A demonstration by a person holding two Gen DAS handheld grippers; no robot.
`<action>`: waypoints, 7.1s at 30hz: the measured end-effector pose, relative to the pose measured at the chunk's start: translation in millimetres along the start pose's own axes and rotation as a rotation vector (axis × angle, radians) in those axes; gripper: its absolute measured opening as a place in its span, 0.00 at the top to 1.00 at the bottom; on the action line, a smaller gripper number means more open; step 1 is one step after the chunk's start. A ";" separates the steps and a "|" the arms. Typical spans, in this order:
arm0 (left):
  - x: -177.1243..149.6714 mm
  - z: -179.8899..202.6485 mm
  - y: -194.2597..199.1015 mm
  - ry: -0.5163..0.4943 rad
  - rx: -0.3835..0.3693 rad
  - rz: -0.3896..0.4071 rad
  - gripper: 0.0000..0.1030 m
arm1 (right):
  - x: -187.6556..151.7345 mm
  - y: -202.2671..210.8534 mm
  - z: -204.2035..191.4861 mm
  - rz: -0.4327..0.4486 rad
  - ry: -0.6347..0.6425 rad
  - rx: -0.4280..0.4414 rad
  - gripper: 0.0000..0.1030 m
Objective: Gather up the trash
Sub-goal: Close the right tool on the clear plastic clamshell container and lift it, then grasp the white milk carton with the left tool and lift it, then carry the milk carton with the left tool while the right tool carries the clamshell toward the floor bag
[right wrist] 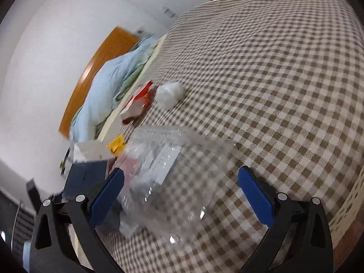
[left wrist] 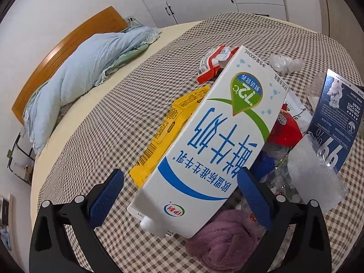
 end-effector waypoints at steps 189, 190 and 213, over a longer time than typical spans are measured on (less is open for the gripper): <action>-75.2 149.1 295.8 0.285 0.096 0.257 0.26 | -77.4 178.5 -24.6 0.368 0.835 -0.047 0.43; -78.0 154.5 297.3 0.291 0.095 0.253 0.26 | -79.8 180.8 -24.2 0.363 0.838 -0.041 0.43; -155.0 188.4 284.6 0.362 -0.005 0.171 0.26 | -144.2 210.6 -5.8 0.212 0.984 -0.080 0.43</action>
Point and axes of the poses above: each gripper's, at about its wrist camera, not at the fingertips, and y roughly against the way its jaws point, z to its right, x to its top, the point moved 5 cm from there along -y, roughly the way its jaws point
